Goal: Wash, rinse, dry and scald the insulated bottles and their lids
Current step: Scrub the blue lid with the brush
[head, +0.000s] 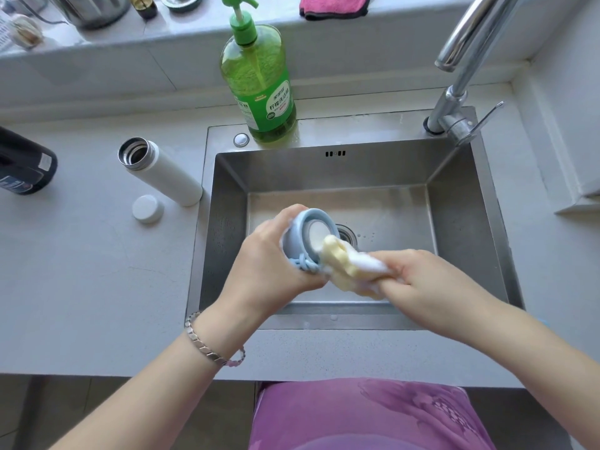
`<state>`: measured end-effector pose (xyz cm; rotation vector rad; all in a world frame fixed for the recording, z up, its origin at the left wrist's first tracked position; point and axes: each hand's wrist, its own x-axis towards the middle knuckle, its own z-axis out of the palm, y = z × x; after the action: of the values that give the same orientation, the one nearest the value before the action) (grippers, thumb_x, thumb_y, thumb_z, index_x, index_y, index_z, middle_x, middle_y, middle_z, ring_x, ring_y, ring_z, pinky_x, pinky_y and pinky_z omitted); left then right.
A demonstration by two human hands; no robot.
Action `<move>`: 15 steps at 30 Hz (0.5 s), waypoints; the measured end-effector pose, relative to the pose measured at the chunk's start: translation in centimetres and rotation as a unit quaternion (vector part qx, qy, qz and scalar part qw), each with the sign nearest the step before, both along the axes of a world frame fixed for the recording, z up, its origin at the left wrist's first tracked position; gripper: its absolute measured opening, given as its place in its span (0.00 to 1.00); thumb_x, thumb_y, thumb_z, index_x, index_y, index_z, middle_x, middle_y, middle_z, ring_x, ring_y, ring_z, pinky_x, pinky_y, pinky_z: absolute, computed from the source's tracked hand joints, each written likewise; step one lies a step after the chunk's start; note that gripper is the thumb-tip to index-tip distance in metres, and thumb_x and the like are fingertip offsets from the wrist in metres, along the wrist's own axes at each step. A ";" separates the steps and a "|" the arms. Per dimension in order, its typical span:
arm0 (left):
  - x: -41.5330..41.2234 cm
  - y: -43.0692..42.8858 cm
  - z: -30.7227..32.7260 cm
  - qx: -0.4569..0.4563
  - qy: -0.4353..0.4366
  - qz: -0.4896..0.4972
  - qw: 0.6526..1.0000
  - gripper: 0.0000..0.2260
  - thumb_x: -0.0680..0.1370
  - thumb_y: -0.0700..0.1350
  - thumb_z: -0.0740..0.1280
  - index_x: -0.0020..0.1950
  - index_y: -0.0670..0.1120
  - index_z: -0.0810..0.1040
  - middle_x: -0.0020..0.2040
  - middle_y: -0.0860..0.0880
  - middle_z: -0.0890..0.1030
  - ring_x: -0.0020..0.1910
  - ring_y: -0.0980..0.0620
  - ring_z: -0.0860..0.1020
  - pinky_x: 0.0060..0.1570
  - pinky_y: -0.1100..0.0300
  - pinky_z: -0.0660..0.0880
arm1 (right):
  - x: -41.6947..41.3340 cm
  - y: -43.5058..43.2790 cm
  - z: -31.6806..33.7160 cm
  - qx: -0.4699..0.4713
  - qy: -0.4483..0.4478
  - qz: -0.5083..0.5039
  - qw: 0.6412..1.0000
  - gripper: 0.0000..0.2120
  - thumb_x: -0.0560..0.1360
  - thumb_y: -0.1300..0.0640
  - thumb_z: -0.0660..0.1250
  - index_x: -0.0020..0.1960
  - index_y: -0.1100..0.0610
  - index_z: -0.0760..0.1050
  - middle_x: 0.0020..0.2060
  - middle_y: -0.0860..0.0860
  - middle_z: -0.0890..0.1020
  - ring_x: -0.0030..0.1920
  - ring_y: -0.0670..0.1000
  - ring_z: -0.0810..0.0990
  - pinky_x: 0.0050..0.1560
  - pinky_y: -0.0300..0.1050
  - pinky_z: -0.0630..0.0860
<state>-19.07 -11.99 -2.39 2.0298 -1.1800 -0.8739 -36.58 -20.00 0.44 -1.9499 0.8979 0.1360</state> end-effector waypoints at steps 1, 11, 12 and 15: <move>0.1 -0.1 0.1 0.002 -0.005 -0.002 1.000 0.30 0.59 0.44 0.78 0.58 0.58 0.74 0.50 0.53 0.79 0.50 0.54 0.77 0.51 0.61 0.75 | 0.1 -0.1 0.0 -0.002 -0.007 -0.004 1.000 0.18 0.73 0.56 0.60 0.33 0.33 0.70 0.29 0.43 0.75 0.31 0.44 0.69 0.37 0.44 0.68; -0.9 0.0 1.0 0.005 -0.003 -0.039 0.999 0.27 0.59 0.49 0.74 0.55 0.62 0.73 0.47 0.53 0.79 0.50 0.52 0.76 0.48 0.62 0.75 | 1.4 -0.5 -1.7 -0.058 -0.078 -0.149 0.984 0.11 0.73 0.51 0.62 0.51 0.39 0.77 0.37 0.45 0.83 0.41 0.51 0.78 0.48 0.50 0.74; -0.8 -0.1 1.0 0.006 0.004 -0.024 1.000 0.27 0.58 0.49 0.75 0.55 0.63 0.72 0.46 0.54 0.79 0.50 0.53 0.76 0.49 0.61 0.75 | 1.5 0.2 -1.5 -0.065 -0.082 -0.131 0.986 0.12 0.72 0.49 0.60 0.54 0.40 0.76 0.33 0.44 0.81 0.36 0.49 0.76 0.44 0.48 0.74; -0.7 -0.2 1.0 0.016 0.010 -0.013 1.000 0.27 0.58 0.49 0.75 0.54 0.62 0.72 0.46 0.53 0.79 0.47 0.54 0.77 0.48 0.60 0.76 | 1.5 2.1 -0.9 -0.085 -0.071 -0.072 0.991 0.21 0.68 0.41 0.52 0.59 0.37 0.70 0.24 0.44 0.72 0.28 0.46 0.66 0.33 0.42 0.67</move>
<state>-19.81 -12.22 -1.37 2.0309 -1.1911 -0.9288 -35.07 -17.87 -0.44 -2.0143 0.9768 -0.1669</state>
